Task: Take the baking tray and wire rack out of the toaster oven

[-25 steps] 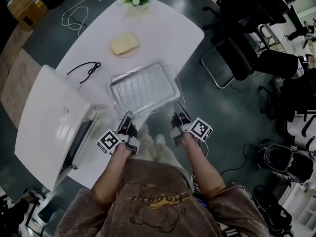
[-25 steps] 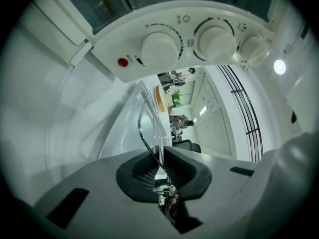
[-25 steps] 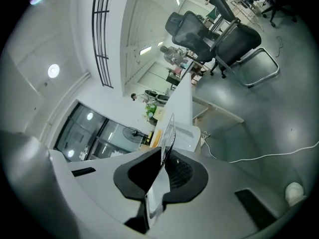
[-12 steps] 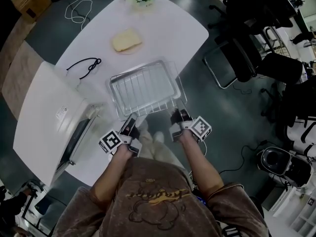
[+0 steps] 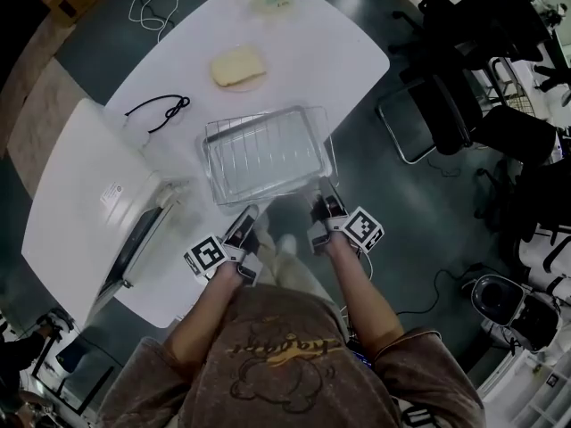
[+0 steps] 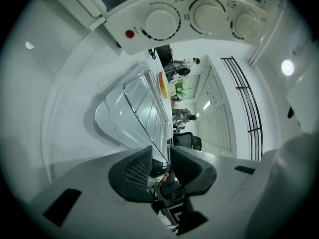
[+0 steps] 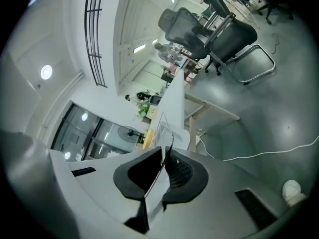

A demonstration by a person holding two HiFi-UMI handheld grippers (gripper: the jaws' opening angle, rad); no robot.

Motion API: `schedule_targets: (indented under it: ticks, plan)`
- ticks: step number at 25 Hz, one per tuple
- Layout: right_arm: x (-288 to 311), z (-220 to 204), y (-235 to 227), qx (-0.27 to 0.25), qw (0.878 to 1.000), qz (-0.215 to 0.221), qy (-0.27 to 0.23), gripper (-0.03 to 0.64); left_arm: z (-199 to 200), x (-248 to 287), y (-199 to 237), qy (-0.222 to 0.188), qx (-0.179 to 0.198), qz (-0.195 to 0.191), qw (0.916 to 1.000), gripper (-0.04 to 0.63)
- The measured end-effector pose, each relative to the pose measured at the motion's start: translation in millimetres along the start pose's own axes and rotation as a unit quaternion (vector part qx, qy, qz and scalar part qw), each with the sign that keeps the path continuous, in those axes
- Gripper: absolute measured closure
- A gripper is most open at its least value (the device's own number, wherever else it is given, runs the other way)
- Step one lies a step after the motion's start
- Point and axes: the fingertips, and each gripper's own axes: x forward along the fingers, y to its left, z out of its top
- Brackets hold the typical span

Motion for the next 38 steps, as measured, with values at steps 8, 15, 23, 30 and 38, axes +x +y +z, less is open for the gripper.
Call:
schedule_targets:
  ticks: [8, 15, 23, 30, 38]
  plan:
    - [2, -17, -23, -0.027, 0.998, -0.038, 0.051, 0.586, 7, 6, -8, -0.013, 0.021, 0.001, 0.9997, 0.503]
    - [7, -27, -30, -0.025, 0.996, -0.029, 0.081, 0.474, 5, 6, -12, -0.021, 0.034, 0.0, 0.9992, 0.505]
    - [-10, -22, -26, -0.066, 0.992, -0.015, 0.109, 0.447, 9, 8, -35, -0.034, 0.081, -0.021, 0.9959, 0.515]
    - [-48, 1, 10, -0.145, 0.982, -0.005, 0.124, 0.442, 25, 2, -108, -0.037, 0.182, -0.066, 0.9803, 0.515]
    - [-73, 31, 163, -0.307, 0.938, 0.135, 0.085, 0.442, 33, -15, -217, -0.045, 0.374, -0.109, 0.9198, 0.506]
